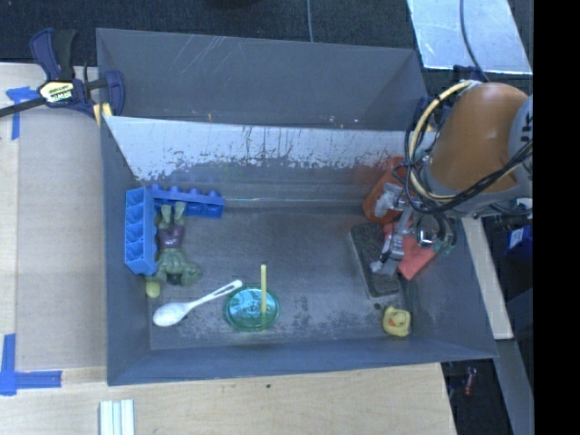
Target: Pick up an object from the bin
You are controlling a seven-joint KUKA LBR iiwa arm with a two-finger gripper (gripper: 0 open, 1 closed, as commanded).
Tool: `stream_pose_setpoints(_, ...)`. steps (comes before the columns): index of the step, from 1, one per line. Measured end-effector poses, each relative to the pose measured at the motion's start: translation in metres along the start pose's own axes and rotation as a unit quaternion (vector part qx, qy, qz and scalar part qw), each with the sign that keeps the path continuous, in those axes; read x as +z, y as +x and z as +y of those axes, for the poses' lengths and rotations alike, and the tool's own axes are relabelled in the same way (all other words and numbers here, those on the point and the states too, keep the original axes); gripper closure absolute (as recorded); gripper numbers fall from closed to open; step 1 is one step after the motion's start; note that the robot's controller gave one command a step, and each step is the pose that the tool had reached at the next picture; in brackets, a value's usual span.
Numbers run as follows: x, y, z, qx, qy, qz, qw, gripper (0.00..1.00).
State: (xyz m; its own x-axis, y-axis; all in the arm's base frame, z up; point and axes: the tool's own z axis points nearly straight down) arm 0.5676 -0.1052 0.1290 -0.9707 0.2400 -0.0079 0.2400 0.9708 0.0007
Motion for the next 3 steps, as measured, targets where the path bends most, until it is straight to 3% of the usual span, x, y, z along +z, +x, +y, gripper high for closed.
stream_pose_setpoints(2, 0.029, -0.016, -0.05, -0.006, -0.001, 0.0063, 1.0, 0.0)
stream_pose_setpoints(3, 0.051, -0.023, -0.041, 0.025, -0.002, 0.0153, 0.9996, 0.0)
